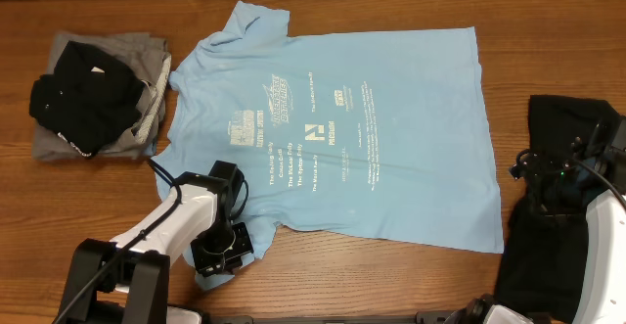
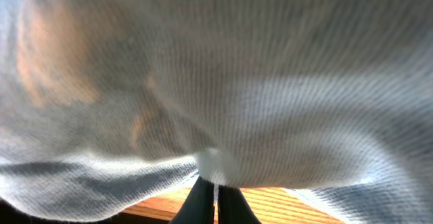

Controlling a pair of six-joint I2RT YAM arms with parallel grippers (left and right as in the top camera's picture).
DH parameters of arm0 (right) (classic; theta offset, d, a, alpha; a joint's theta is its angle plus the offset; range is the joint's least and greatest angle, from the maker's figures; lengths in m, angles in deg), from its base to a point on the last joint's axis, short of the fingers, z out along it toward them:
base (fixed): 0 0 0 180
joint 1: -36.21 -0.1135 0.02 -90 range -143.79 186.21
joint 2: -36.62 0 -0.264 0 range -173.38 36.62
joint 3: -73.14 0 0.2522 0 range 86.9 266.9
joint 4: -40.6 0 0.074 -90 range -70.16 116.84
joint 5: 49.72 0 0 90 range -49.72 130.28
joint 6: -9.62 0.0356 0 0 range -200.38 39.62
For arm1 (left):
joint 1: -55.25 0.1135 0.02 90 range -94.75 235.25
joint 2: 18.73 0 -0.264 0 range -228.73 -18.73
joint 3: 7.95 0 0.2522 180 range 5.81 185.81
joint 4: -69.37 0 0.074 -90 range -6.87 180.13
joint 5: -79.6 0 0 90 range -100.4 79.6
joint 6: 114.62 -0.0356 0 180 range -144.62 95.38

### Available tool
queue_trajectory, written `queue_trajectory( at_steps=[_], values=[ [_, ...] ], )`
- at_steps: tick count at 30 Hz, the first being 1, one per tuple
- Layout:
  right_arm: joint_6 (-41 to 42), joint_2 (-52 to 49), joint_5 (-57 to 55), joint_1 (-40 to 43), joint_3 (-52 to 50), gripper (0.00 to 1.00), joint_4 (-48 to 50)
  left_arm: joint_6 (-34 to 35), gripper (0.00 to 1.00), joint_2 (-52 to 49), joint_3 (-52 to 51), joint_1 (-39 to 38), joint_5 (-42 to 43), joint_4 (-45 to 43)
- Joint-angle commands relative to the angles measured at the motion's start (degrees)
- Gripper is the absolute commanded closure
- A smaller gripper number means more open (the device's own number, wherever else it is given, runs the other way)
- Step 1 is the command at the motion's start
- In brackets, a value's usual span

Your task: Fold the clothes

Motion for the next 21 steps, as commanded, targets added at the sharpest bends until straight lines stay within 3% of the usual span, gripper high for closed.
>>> queue_trajectory(
  at_steps=[1, 10, 14, 21],
  values=[
    [0.22, -0.09, -0.22, 0.37, -0.24, 0.24, 0.35, -2.32, 0.96, 0.35, 2.23, 0.31, -0.02, 2.38],
    [0.55, -1.53, -0.13, 0.37, -5.49, 0.21, 0.70, -3.52, 0.96, 5.62, 15.87, 0.31, -6.40, 12.74],
    [1.55, -4.22, 0.68, 0.37, -10.88, 0.31, 0.74, -3.48, 0.96, 7.15, 19.15, 0.31, -10.08, 16.06],
    [4.96, -5.77, 3.91, 0.37, -18.56, 0.38, 4.07, -2.21, 0.96, 7.37, 19.61, 0.33, -11.37, 16.57]
  ],
)
